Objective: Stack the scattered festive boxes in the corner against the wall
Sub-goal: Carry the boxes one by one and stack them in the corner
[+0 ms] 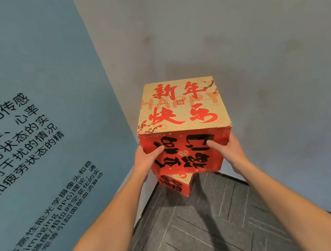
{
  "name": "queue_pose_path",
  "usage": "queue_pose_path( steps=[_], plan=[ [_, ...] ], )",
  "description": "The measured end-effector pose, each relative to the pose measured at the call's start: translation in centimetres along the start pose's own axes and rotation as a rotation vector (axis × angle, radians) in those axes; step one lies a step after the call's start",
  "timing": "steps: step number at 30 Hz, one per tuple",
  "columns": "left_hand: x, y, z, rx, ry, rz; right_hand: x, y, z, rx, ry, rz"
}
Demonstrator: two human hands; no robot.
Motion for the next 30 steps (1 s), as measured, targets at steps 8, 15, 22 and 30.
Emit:
queue_pose_path(
  steps=[8,15,22,30],
  plan=[
    [2.7,13.4,5.8,-0.021,0.0,0.022,3.3,-12.3,9.0,0.043,-0.009,-0.045],
    [2.5,27.0,10.9,-0.019,0.006,0.045,8.6,-23.3,15.1,0.014,-0.026,-0.046],
    [4.0,37.0,14.3,0.051,0.006,0.043,11.8,-32.7,20.6,-0.037,-0.072,-0.057],
    [2.7,43.8,17.6,0.16,0.001,-0.03,14.9,-37.7,23.1,-0.163,-0.057,-0.032]
  ],
)
Point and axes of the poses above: each hand's wrist, its own z-axis towards the middle knuckle, its own x-axis out of the palm, y = z × x, the point moved 5 cm from there along z, towards the middle knuckle, and after that the axes turned 8 degrees about x, right-handed, at the moved point
